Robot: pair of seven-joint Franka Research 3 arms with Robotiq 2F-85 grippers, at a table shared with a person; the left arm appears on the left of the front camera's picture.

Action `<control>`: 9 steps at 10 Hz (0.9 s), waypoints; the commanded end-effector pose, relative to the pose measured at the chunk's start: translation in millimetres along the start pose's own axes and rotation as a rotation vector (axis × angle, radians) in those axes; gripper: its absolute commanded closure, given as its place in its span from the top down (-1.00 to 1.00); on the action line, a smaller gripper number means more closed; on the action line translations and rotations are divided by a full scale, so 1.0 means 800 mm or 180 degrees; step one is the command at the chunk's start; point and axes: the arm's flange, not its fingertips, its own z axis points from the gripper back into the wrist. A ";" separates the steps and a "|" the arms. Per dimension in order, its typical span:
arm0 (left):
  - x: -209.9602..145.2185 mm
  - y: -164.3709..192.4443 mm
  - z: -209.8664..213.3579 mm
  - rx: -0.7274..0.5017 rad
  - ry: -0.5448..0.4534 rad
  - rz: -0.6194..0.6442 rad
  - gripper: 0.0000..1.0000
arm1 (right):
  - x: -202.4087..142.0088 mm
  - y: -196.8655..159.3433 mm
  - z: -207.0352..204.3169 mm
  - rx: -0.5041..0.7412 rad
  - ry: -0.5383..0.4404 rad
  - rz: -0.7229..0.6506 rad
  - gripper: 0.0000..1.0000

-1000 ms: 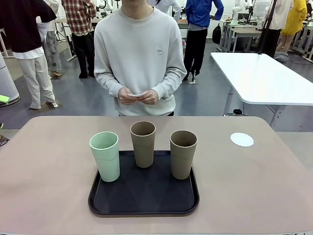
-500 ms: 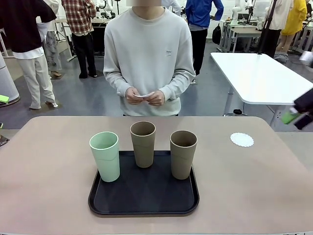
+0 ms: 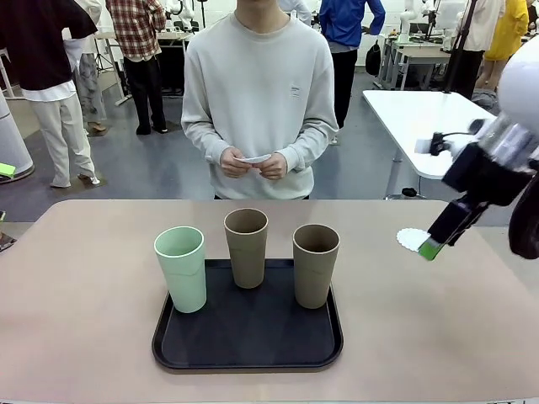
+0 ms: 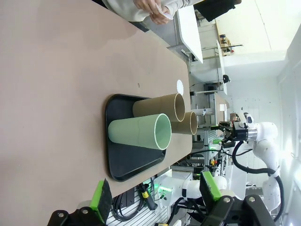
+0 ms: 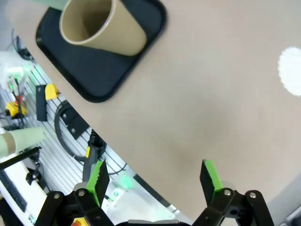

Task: Place coasters on the table and set cups on them.
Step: Pick up one Reusable plastic cup and place it on a coaster set by the human.

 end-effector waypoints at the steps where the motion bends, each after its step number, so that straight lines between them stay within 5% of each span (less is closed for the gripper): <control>1: -0.002 0.001 0.002 -0.0068 -0.0010 -0.0048 1.00 | 0.014 0.018 -0.036 -0.0129 0.0210 0.0105 1.00; 4: -0.002 0.001 0.002 -0.0068 -0.0010 -0.0048 1.00 | 0.019 0.038 -0.080 -0.0338 0.0593 0.0260 1.00; 9: -0.002 0.001 0.002 -0.0068 -0.0010 -0.0048 1.00 | 0.023 0.040 -0.074 -0.0222 0.0584 0.0305 1.00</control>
